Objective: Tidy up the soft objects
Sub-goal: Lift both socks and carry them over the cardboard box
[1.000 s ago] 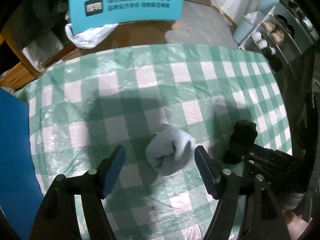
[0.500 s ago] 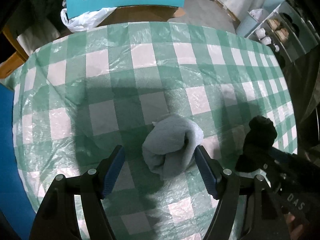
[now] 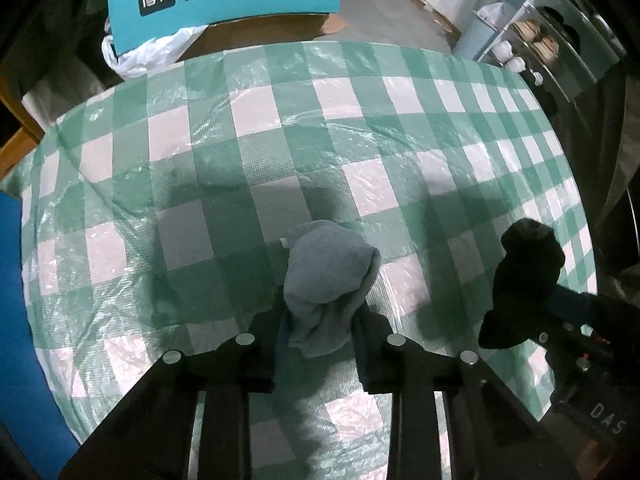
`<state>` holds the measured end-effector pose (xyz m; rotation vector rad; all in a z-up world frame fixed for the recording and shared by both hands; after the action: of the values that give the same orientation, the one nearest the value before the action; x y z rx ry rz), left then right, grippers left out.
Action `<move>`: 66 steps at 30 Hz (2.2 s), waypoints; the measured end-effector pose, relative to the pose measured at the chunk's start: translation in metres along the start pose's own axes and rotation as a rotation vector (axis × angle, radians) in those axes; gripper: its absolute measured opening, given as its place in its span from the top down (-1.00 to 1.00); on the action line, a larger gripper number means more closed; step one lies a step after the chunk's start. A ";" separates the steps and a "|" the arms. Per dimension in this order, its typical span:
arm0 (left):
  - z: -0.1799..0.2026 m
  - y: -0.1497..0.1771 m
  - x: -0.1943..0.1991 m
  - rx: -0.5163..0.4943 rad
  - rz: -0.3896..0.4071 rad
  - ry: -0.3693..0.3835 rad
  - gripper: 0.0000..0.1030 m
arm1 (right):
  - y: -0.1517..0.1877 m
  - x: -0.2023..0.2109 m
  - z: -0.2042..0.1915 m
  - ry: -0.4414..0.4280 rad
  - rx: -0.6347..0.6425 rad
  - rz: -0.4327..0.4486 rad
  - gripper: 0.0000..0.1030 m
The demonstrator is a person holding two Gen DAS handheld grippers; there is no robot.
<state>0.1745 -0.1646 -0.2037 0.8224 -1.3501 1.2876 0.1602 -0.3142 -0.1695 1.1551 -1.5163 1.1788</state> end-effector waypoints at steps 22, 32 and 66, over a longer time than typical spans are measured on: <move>-0.017 0.027 0.098 -0.037 0.134 -0.145 0.49 | 0.016 0.068 -0.047 -0.018 0.170 0.141 0.25; -0.032 0.047 0.148 -0.022 0.197 -0.200 0.49 | 0.032 0.089 -0.082 -0.048 0.266 0.169 0.25; -0.099 0.097 0.217 0.076 0.283 -0.228 0.48 | 0.062 0.119 -0.194 -0.116 0.468 0.204 0.25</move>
<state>0.0571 -0.0121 -0.0318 0.8735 -1.6529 1.5055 0.0946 -0.1349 -0.0312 1.4157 -1.5150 1.6935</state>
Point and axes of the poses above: each gripper's, at about its wrist camera, not at the fingertips, and x roughly against the way its jaws point, z to its right, y to its underside, the point moved 3 cm from there along -x, roughly the way its jaws point, and after that the axes turned 8 degrees about -x, right-handed, at the moved point
